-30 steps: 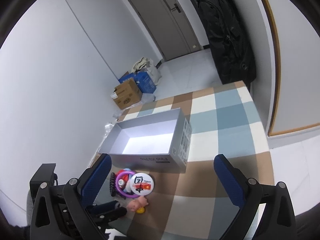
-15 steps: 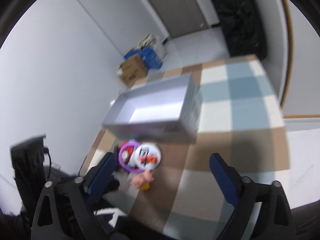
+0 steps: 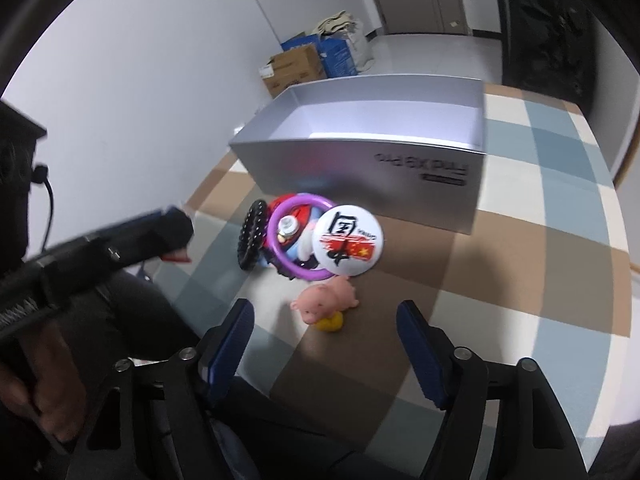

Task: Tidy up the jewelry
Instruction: 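Grasp the clear pacifier charm with the left tool while the right tool grasps the pink pig figure, then carry both items into the silver box and open both tools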

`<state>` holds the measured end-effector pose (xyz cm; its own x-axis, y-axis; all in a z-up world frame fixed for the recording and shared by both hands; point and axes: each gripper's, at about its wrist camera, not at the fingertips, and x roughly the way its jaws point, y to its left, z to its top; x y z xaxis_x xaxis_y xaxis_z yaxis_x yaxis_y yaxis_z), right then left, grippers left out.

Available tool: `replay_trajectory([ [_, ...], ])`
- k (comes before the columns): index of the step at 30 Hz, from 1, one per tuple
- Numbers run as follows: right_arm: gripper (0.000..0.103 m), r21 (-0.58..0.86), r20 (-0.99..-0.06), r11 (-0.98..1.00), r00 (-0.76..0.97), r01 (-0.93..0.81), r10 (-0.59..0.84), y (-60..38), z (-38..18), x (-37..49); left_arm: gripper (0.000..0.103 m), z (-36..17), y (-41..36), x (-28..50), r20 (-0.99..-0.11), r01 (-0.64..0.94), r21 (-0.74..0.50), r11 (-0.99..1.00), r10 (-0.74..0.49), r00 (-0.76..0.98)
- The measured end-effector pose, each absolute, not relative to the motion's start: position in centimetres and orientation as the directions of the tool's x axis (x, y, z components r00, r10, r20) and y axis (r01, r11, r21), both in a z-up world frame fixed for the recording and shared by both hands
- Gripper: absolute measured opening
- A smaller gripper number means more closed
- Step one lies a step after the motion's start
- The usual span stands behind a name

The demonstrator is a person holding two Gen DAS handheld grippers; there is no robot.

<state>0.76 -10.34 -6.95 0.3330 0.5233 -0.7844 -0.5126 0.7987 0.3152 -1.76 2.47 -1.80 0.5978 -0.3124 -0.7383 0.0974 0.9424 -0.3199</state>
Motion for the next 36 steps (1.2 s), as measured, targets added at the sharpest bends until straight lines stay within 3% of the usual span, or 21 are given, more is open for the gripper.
replay_trajectory([
  [7, 0.054, 0.227, -0.803, 0.822, 0.377, -0.522, 0.462, -8.9, -7.4, 0.9, 0.014, -1.6, 4.0, -1.3, -0.723, 0.073, -0.365, 0.928, -0.332, 0.606],
  [9, 0.038, 0.201, -0.809, 0.828, 0.389, -0.523, 0.441, -8.7, -7.3, 0.9, 0.014, -1.6, 4.3, -1.1, -0.716, 0.070, -0.380, 0.922, -0.341, 0.609],
  [10, 0.035, 0.206, -0.809, 0.826, 0.383, -0.524, 0.445, -8.8, -7.4, 0.9, 0.014, -1.5, 4.4, -1.0, -0.712, 0.068, -0.385, 0.920, -0.343, 0.612],
  [18, 0.035, 0.259, -0.804, 0.831, 0.367, -0.492, 0.468, -10.0, -6.9, 1.1, 0.014, -1.6, 5.0, 0.0, -0.706, 0.051, -0.404, 0.913, -0.347, 0.617],
  [36, 0.035, 0.357, -0.666, 0.814, 0.486, -0.458, 0.565, -11.8, 1.5, 4.9, 0.014, 0.8, 4.5, 5.8, -0.754, 0.029, -0.385, 0.923, -0.332, 0.566],
])
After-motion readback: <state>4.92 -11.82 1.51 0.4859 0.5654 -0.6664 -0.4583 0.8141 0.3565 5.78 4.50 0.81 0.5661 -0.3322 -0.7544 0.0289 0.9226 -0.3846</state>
